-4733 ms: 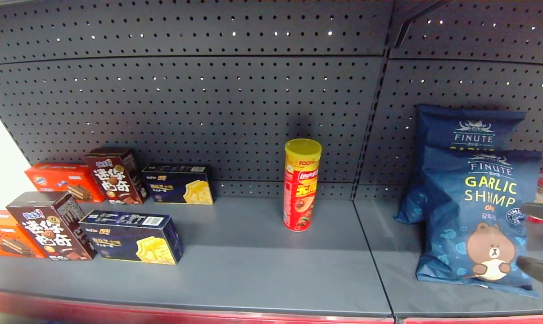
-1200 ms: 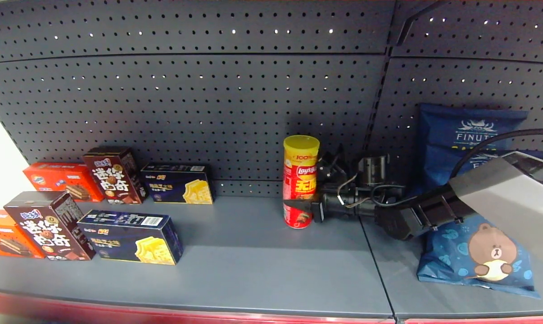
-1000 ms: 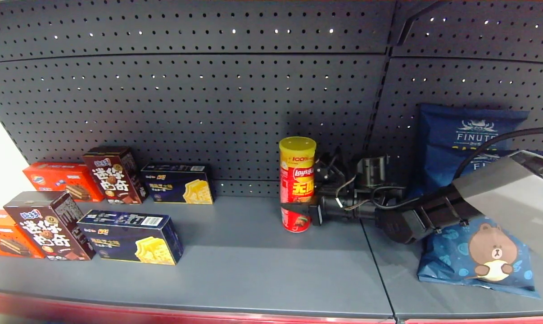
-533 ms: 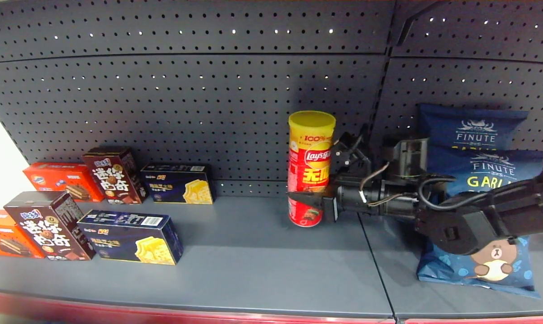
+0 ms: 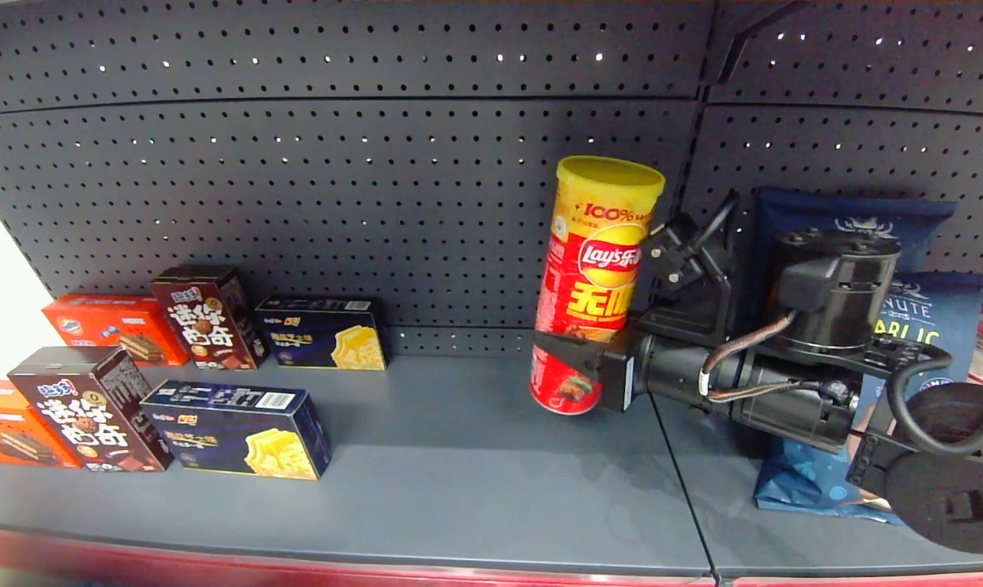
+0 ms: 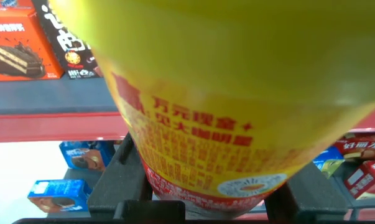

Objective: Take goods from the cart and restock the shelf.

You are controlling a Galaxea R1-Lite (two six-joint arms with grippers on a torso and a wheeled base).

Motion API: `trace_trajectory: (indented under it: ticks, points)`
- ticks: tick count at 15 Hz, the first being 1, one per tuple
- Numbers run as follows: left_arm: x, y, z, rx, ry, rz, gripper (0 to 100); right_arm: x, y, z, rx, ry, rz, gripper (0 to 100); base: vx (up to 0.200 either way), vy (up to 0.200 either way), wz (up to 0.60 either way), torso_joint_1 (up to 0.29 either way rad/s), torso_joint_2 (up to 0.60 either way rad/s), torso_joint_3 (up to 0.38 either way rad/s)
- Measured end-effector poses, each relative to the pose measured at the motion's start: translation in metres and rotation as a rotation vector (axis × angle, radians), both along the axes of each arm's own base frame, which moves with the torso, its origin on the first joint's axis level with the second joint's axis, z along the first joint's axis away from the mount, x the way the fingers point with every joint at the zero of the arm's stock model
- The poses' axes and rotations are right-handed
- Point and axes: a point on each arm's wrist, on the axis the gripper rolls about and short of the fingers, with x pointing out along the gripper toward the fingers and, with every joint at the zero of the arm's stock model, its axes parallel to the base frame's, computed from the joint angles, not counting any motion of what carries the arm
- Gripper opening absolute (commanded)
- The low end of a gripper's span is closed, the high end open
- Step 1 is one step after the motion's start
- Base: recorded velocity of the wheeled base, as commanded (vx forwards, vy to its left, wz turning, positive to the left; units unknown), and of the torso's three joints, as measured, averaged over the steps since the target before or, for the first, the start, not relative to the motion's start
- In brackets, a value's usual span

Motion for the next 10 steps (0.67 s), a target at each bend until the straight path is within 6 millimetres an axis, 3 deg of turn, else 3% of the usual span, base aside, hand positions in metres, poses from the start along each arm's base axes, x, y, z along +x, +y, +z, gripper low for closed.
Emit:
trace_trajectory:
  ticks: [5,10]
  points:
    - [0.0,0.0,0.0,-0.025,0.002,0.005,0,-0.019,-0.009,-0.032,-0.002,0.0,-0.036,0,0.0,0.0,0.0,0.0,0.0,0.0]
    - [0.0,0.0,0.0,-0.026,0.002,0.005,0,-0.039,-0.004,-0.054,-0.045,0.039,-0.019,0,0.0,0.0,0.0,0.0,0.0,0.0]
